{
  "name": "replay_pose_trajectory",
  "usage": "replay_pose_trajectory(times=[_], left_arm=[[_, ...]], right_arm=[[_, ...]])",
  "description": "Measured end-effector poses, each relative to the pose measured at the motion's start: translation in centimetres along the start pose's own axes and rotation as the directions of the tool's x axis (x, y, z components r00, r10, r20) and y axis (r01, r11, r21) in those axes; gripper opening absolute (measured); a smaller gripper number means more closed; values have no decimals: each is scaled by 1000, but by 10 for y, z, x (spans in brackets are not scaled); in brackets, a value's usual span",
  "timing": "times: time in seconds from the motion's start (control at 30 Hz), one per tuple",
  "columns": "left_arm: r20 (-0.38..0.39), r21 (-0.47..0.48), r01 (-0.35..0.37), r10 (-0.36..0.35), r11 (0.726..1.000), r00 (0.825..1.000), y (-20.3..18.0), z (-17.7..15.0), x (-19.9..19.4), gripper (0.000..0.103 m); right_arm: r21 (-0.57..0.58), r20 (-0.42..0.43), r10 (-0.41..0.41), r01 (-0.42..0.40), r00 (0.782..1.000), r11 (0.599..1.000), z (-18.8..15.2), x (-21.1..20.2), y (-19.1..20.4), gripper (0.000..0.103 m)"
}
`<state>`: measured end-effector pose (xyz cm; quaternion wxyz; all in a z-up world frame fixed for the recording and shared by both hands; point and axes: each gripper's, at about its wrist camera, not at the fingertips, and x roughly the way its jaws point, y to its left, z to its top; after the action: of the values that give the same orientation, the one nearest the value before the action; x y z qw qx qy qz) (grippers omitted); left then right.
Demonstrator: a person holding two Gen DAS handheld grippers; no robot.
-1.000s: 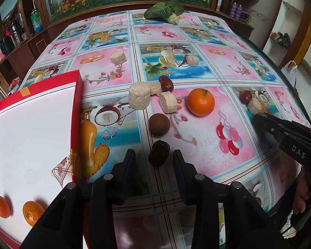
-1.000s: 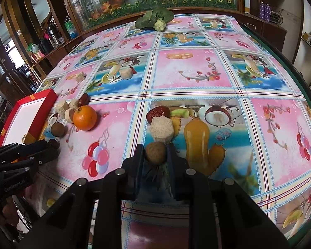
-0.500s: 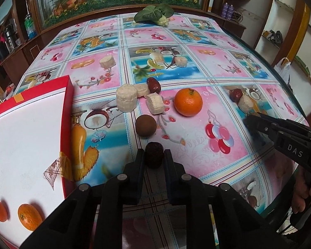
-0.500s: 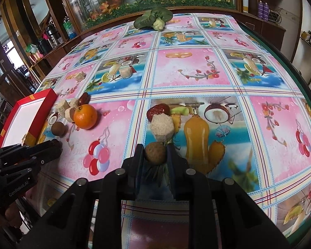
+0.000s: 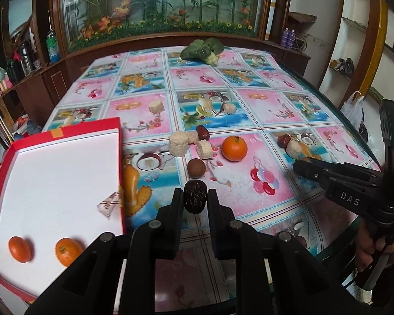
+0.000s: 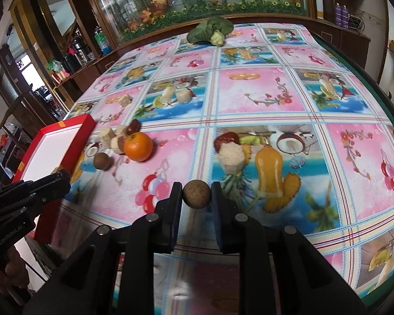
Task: Organize fruits
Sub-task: 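Grasp a dark date with the left tool while the right tool grasps a brown round fruit, then carry the date and brown round fruit over the white tray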
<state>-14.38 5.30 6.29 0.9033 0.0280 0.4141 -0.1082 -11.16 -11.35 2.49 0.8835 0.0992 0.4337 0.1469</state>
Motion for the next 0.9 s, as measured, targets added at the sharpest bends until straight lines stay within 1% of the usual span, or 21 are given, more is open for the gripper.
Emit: replay_pose_trajectory(times=[0.2, 0.4, 0.5, 0.7, 0.9], left_arm=[[36, -6, -60, 60, 998, 998, 7, -3, -9, 17], [72, -28, -125, 127, 992, 989, 20, -6, -17, 17], [94, -33, -161, 164, 986, 982, 24, -6, -22, 17], [115, -56, -200, 206, 978, 972, 36, -8, -27, 17], [119, -79, -232, 240, 970, 963, 48, -11, -30, 17]], right_arm=[[-42, 29, 24, -23, 999, 999, -2, -7, 20, 24], [-72, 25, 43, -42, 999, 997, -4, -7, 35, 24], [-89, 23, 60, -57, 998, 994, -5, -7, 45, 24], [-131, 26, 82, -78, 996, 988, -5, -7, 64, 24], [-175, 29, 106, -100, 994, 979, -4, -8, 84, 24]])
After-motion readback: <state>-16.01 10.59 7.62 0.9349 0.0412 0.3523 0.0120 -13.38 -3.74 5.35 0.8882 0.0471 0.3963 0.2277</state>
